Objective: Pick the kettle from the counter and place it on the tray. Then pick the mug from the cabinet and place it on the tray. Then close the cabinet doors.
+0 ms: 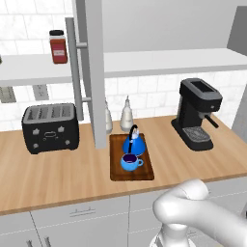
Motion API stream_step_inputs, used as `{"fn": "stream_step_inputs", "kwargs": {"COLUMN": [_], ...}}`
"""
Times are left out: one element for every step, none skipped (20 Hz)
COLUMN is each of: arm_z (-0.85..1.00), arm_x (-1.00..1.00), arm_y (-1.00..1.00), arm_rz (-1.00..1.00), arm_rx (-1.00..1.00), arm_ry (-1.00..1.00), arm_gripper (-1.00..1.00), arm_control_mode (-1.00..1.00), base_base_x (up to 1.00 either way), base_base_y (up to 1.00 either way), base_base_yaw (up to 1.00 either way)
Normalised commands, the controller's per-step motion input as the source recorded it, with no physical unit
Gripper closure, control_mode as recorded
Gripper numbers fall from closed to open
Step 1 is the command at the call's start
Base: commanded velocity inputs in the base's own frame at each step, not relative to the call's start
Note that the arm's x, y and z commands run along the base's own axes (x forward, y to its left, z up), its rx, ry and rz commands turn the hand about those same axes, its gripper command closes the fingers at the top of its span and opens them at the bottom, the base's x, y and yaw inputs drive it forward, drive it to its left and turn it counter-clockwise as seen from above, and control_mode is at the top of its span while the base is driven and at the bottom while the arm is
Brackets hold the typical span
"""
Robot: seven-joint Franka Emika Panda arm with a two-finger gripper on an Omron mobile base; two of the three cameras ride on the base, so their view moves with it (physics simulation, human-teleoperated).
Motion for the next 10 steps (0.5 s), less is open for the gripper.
{"fn": "stream_step_inputs", "kwargs": {"arm_z": [-0.11,-0.15,-0.19,-0.21,-0.22,-0.22,-0.26,-0.24,-0.21,-0.14], "arm_x": [0.44,0.39,0.36,0.36,0.36,0.34,0.36,0.37,0.36,0.24], "arm_y": [-0.24,-0.21,-0.29,-0.26,-0.24,-0.2,-0.15,-0.14,-0.13,-0.1], "arm_rz": [0.0,0.0,0.0,0.0,0.0,0.0,0.0,0.0,0.0,0.0], "arm_rx": [0.0,0.0,0.0,0.0,0.0,0.0,0.0,0.0,0.0,0.0], "arm_ry": [0.08,0.09,0.09,0.08,0.09,0.09,0.07,0.05,0.05,0.04], "arm_gripper": [1.0,1.0,1.0,1.0,1.0,1.0,1.0,1.0,1.0,1.0], "arm_control_mode": [-1.0,-1.0,-1.0,-1.0,-1.0,-1.0,-1.0,-1.0,-1.0,-1.0], "base_base_x": [0.0,0.0,0.0,0.0,0.0,0.0,0.0,0.0,0.0,0.0], "base_base_y": [0.0,0.0,0.0,0.0,0.0,0.0,0.0,0.0,0.0,0.0], "base_base_yaw": [0.0,0.0,0.0,0.0,0.0,0.0,0.0,0.0,0.0,0.0]}}
